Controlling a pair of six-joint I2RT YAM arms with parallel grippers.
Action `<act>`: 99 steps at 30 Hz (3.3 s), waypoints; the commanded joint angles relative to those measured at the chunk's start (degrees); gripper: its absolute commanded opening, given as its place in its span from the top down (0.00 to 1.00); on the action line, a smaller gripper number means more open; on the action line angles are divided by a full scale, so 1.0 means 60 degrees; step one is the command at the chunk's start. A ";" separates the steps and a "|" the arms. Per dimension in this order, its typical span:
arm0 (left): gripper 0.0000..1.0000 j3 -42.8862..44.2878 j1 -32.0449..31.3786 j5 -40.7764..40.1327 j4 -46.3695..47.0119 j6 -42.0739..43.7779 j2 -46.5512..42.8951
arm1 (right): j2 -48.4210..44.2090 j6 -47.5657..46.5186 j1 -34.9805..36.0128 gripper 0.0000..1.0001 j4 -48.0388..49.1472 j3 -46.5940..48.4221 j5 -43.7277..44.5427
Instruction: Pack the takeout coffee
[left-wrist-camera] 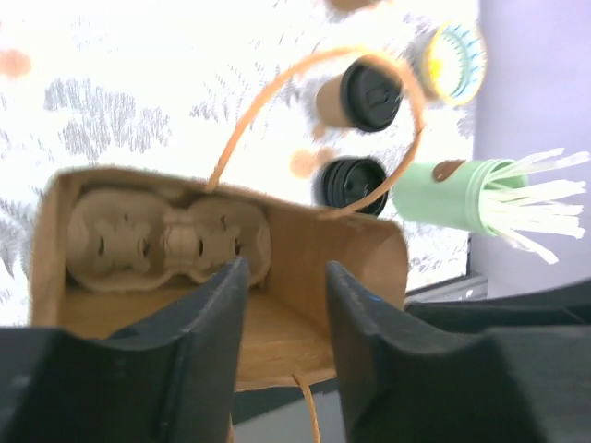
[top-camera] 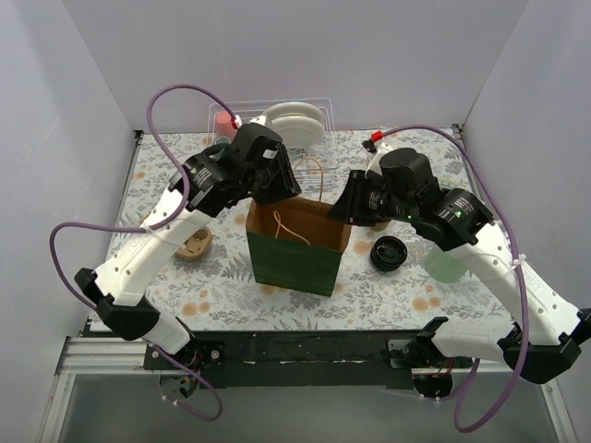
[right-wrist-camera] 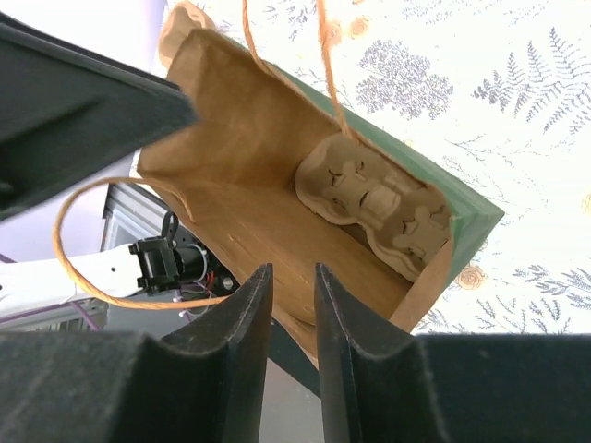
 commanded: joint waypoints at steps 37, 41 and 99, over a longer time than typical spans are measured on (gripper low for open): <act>0.44 -0.5210 0.1945 0.0898 0.2260 0.2405 -0.3785 | 0.0197 -0.1332 0.0012 0.54 -0.0085 -0.0131 0.2523; 0.56 -0.5431 0.1974 0.0899 0.2261 0.2507 -0.3668 | 0.0474 -0.1553 0.0012 0.54 0.0019 -0.0263 0.2582; 0.32 -0.8008 0.1975 0.2540 0.3652 0.2097 -0.6904 | -0.3948 -0.7266 0.0524 0.99 0.8029 -0.6547 0.1394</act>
